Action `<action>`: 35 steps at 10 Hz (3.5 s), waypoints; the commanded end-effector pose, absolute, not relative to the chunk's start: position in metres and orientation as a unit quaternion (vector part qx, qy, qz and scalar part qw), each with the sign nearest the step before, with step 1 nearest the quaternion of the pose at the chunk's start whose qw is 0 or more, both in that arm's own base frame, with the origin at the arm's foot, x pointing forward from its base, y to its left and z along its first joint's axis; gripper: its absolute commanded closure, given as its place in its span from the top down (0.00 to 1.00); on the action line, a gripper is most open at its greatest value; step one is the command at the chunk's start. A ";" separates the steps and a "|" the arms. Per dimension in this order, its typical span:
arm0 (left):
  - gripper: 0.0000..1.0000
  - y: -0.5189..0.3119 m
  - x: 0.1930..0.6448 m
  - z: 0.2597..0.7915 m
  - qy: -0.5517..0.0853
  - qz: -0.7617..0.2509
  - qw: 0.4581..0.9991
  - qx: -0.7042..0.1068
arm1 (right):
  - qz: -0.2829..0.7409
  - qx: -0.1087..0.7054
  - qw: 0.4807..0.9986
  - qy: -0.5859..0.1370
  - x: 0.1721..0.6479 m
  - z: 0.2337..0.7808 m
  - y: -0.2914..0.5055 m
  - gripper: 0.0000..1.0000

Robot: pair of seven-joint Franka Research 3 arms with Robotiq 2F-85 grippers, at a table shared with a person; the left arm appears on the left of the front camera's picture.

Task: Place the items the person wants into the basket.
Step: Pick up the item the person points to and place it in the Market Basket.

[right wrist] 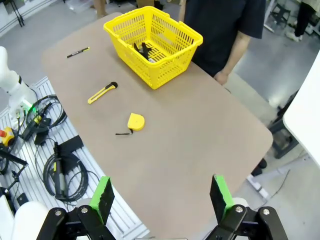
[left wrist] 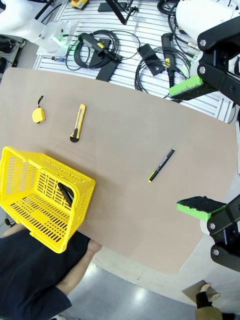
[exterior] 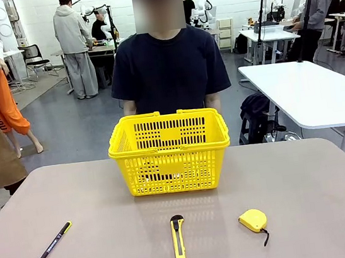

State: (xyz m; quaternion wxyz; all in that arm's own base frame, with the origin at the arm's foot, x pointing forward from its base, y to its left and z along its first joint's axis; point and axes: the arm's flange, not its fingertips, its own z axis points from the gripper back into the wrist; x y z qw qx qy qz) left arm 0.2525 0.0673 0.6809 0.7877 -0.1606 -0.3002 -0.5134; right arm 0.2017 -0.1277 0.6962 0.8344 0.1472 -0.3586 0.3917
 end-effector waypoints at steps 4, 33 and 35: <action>1.00 0.067 0.252 0.681 -0.302 -0.515 0.785 -0.163 | 0.394 0.146 0.836 -0.353 0.200 0.697 -0.126 1.00; 1.00 0.067 0.252 0.681 -0.302 -0.515 0.785 -0.163 | 0.387 0.134 0.859 -0.308 0.218 0.695 -0.105 1.00; 1.00 0.067 0.252 0.681 -0.302 -0.515 0.785 -0.163 | 0.335 0.103 0.918 -0.187 0.278 0.695 -0.039 1.00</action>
